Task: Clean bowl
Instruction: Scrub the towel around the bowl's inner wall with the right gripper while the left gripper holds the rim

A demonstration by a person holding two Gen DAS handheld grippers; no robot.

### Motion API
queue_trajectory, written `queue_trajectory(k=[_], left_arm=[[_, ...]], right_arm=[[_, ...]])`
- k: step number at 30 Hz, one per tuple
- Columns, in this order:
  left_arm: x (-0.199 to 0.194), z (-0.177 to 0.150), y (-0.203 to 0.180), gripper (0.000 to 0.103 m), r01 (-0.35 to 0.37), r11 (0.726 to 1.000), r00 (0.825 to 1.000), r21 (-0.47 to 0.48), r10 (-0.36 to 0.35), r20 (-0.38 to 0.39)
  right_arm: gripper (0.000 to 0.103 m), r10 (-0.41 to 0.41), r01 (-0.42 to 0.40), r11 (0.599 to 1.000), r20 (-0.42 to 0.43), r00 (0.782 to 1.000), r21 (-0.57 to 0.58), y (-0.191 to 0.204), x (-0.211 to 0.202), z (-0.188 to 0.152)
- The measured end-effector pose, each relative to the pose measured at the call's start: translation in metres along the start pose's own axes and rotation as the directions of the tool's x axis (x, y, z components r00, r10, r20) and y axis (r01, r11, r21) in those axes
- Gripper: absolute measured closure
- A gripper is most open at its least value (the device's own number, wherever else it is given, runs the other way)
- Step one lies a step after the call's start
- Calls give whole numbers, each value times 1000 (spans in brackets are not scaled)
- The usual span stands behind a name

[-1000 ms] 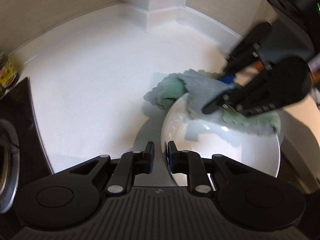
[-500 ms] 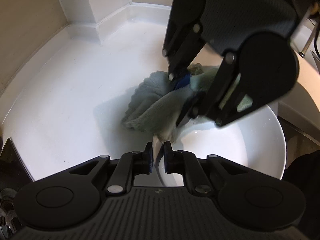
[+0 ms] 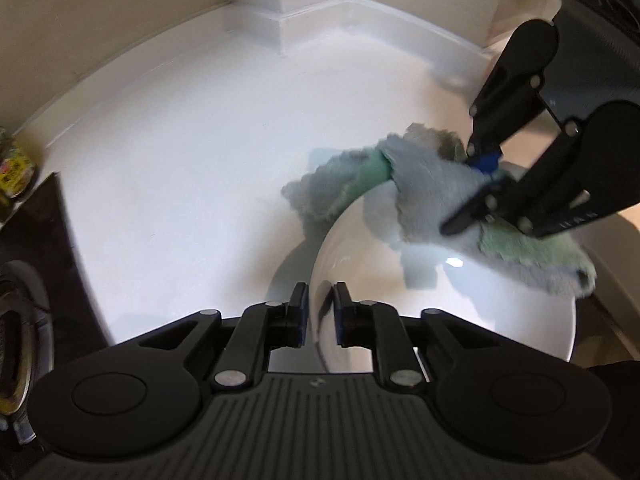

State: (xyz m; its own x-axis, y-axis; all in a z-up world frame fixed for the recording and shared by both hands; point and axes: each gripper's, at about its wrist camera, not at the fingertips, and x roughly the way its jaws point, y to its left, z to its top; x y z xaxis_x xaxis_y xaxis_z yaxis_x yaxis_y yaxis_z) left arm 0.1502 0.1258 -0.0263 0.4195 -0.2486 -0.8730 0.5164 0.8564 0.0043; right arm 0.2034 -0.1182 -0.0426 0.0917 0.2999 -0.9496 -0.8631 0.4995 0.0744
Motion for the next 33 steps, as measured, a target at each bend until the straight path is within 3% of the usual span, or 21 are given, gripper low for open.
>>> queue_trajectory(k=[2, 4, 9, 12, 15, 18, 20, 21, 22, 25, 30, 33], left_arm=[[9, 9, -2, 92, 0, 998, 1000, 66, 0, -1], [11, 13, -6, 92, -3, 992, 1000, 129, 4, -6], [15, 21, -13, 90, -2, 978, 1000, 210, 6, -18], [24, 30, -11, 89, -11, 990, 1000, 141, 12, -7], [24, 25, -7, 84, -37, 999, 999, 24, 38, -6], [17, 9, -3, 80, -33, 996, 999, -81, 34, 6], [18, 8, -1, 81, 0, 997, 1000, -79, 2, 22], [19, 8, 0, 87, 17, 997, 999, -71, -15, 30], [20, 10, 0, 92, 30, 998, 999, -54, -28, 30], [24, 21, -10, 93, 42, 995, 999, 86, -43, 10], [25, 36, -26, 94, 51, 966, 999, 253, -51, -5], [27, 40, -29, 92, 52, 967, 999, 251, -52, -6]], right_arm=[[89, -2, 1, 1000, -27, 1000, -30, -2, 3, 6], [88, -58, 55, 994, -38, 998, -94, -1, 4, 17], [85, -111, 108, 972, -2, 994, -207, 14, 9, 39], [85, -119, 120, 971, 18, 993, -208, 17, 11, 41], [89, -76, 79, 995, 55, 996, -65, 4, 9, 31], [90, -91, 90, 996, 74, 993, 23, 6, 13, 24], [90, -104, 101, 994, 72, 992, 48, 11, 12, 15], [90, -89, 87, 995, 58, 994, 38, 15, 11, 9], [89, -59, 58, 998, 39, 997, 20, 17, 10, 4], [88, 8, -8, 1000, -15, 1000, 2, 13, 5, 6], [87, -93, 86, 987, -46, 995, -138, 19, 18, 34], [85, -115, 112, 974, -7, 993, -198, 24, 19, 45]])
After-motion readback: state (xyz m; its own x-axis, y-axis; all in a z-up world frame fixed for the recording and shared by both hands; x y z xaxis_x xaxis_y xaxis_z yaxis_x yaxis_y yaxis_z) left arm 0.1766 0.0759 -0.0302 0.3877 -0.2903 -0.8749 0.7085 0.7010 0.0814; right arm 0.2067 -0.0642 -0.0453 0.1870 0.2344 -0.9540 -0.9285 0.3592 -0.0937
